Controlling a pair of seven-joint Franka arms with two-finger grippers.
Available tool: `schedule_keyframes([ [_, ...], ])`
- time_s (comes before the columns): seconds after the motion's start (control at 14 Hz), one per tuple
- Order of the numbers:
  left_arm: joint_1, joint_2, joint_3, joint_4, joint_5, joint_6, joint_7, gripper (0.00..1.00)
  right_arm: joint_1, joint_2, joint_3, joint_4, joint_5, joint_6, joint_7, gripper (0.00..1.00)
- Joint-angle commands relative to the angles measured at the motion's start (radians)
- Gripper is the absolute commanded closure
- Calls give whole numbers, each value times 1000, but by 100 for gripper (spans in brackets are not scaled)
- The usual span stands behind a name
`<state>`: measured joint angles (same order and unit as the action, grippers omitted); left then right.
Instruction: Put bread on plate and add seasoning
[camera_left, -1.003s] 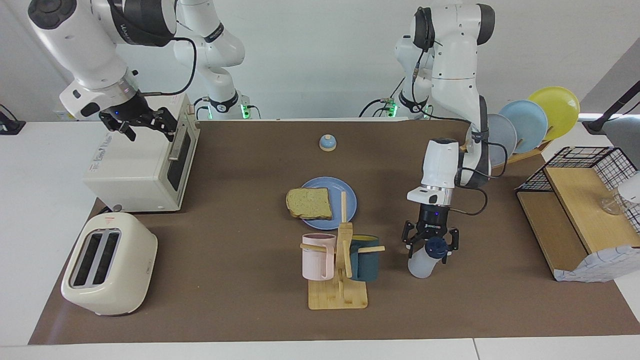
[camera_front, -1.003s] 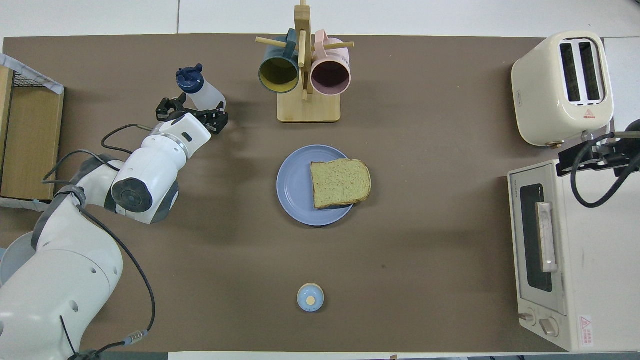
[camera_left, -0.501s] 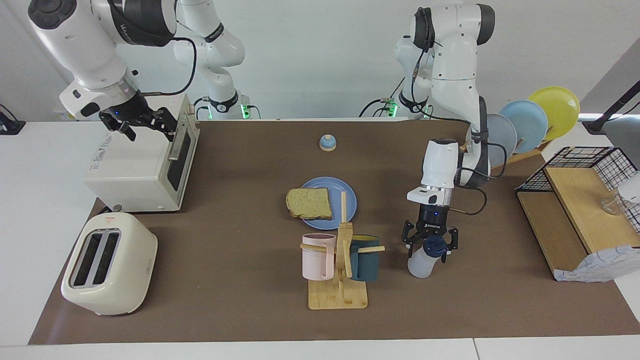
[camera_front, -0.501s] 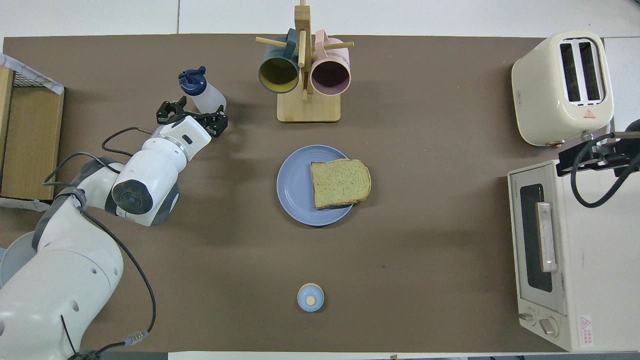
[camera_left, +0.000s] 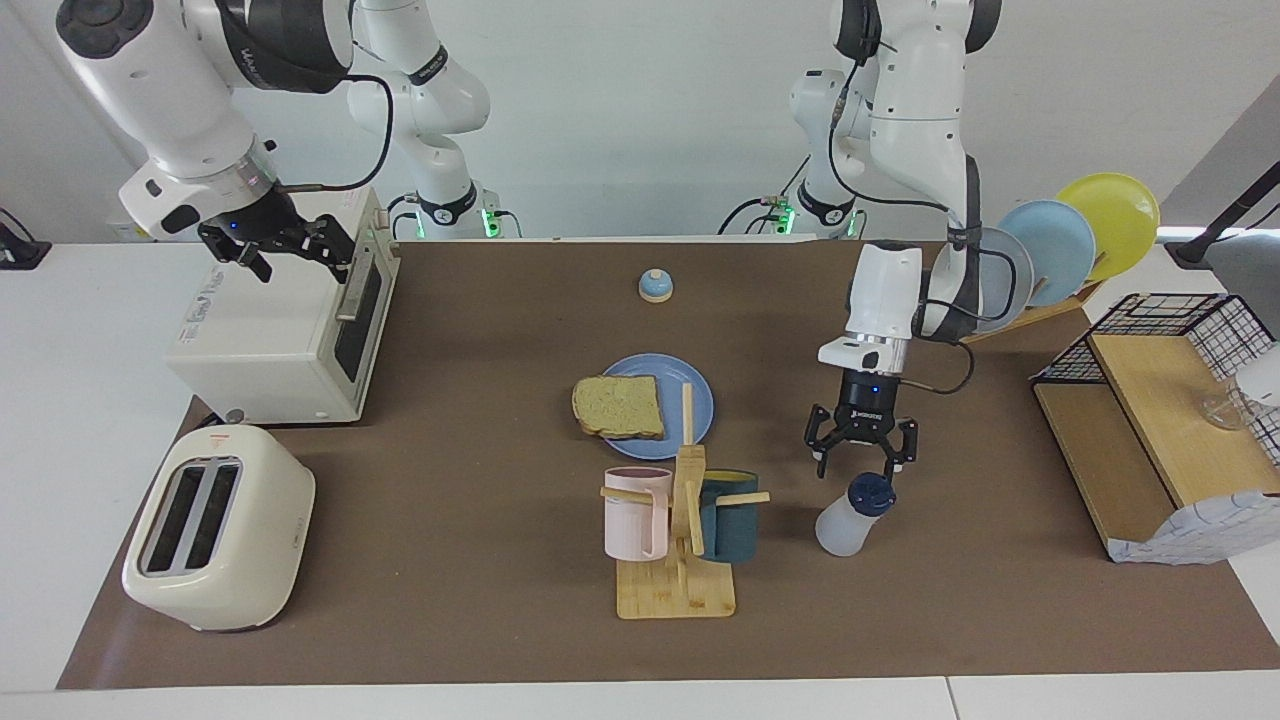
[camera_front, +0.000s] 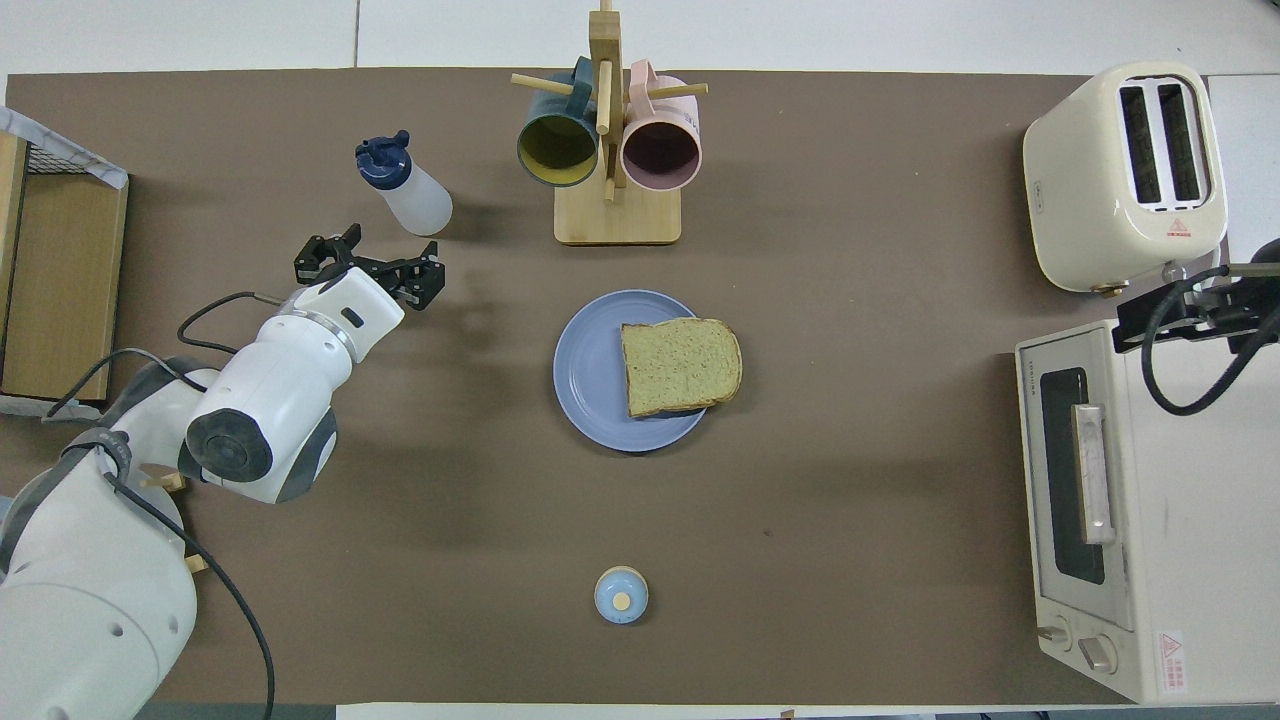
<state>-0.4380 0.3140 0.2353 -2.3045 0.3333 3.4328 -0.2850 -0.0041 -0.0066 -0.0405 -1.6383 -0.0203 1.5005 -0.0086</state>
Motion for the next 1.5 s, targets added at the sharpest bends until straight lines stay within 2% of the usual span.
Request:
schedule_keyframes([
  [0.0,-54,-191,-1,-73,9,-247,4,0,-10,-16,5,-15,-1,4,-25,0],
  [0.21,-125,-340,-2,-66,7,-508,-6,0,-10,-16,5,-15,-1,4,-25,0],
  [0.43,-146,-437,-14,-20,3,-757,-6,0,-10,-16,5,-15,-3,6,-25,0],
  [0.64,-192,-448,-17,159,-23,-1099,6,0,-10,-16,5,-15,-1,4,-25,0],
  [1.0,-189,-443,-11,393,-177,-1492,67,0,-10,-16,5,-15,-1,4,-25,0],
  [1.22,-154,-434,2,512,-233,-1622,151,0,-10,-16,5,-15,-3,4,-25,0],
  [1.43,-98,-435,4,557,-234,-1682,220,0,-10,-15,5,-15,-3,4,-25,0],
])
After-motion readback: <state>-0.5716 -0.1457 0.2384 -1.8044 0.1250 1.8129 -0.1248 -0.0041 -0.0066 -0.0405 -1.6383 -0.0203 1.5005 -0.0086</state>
